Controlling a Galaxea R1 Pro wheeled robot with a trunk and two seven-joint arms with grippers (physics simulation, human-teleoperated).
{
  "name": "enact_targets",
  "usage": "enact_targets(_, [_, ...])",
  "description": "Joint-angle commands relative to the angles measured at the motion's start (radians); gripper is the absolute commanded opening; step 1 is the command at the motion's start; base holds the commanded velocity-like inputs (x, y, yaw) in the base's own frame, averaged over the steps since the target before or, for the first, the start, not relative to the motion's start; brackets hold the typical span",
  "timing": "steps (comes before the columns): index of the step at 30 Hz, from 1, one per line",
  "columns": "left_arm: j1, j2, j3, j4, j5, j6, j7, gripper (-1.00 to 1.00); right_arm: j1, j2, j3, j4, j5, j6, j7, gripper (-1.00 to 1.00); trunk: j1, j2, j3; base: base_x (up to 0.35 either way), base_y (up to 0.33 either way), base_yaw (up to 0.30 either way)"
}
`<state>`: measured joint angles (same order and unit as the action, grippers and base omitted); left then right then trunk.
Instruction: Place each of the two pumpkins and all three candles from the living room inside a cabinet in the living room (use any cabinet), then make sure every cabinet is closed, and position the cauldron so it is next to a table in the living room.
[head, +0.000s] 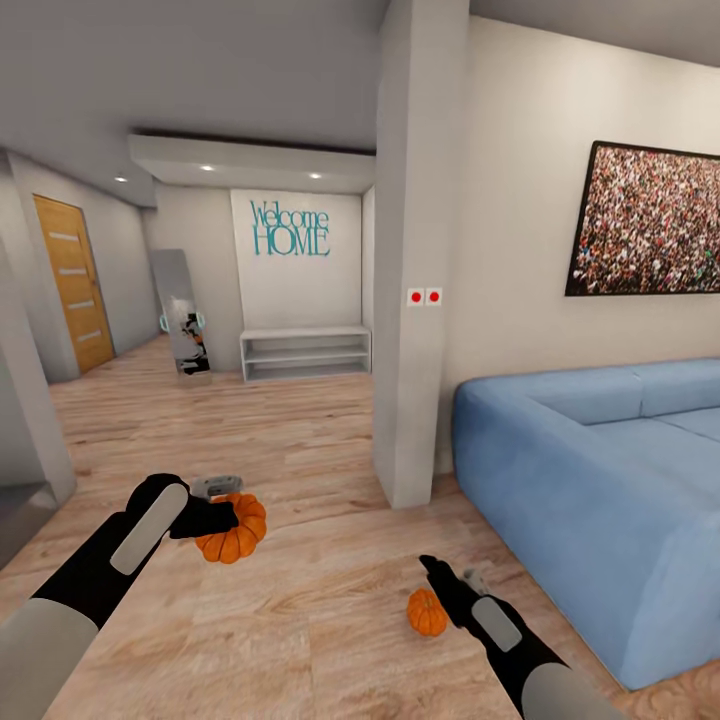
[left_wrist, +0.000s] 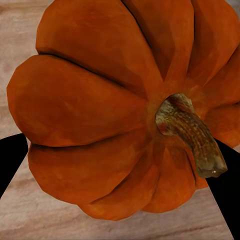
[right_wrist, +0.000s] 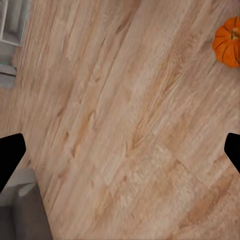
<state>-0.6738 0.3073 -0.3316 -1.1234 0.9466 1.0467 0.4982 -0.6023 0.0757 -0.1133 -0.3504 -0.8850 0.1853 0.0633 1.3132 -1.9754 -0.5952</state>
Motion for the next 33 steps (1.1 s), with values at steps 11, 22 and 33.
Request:
enact_targets(11, [-0.001, 0.000, -0.006, 0.000, 0.010, 0.000, 0.011, -1.00, -0.005, 0.012, -0.136, -0.001, -0.004, 0.012, -0.113, 1.00, 0.042, -0.078, -0.036, 0.000, 0.000, 0.000])
enact_targets(22, [-0.001, 0.000, -0.009, 0.001, 0.009, 0.000, 0.012, -1.00, -0.009, 0.007, -0.171, 0.000, -0.146, 0.010, -0.195, 1.00, 0.084, -0.155, -0.070, 0.000, 0.000, 0.000])
enact_targets(33, [-0.001, -0.001, -0.007, -0.001, 0.009, -0.001, 0.011, -1.00, -0.010, 0.010, -0.172, -0.001, -0.156, -0.020, -0.198, 1.00, 0.126, -0.232, -0.105, 0.000, 0.000, 0.000])
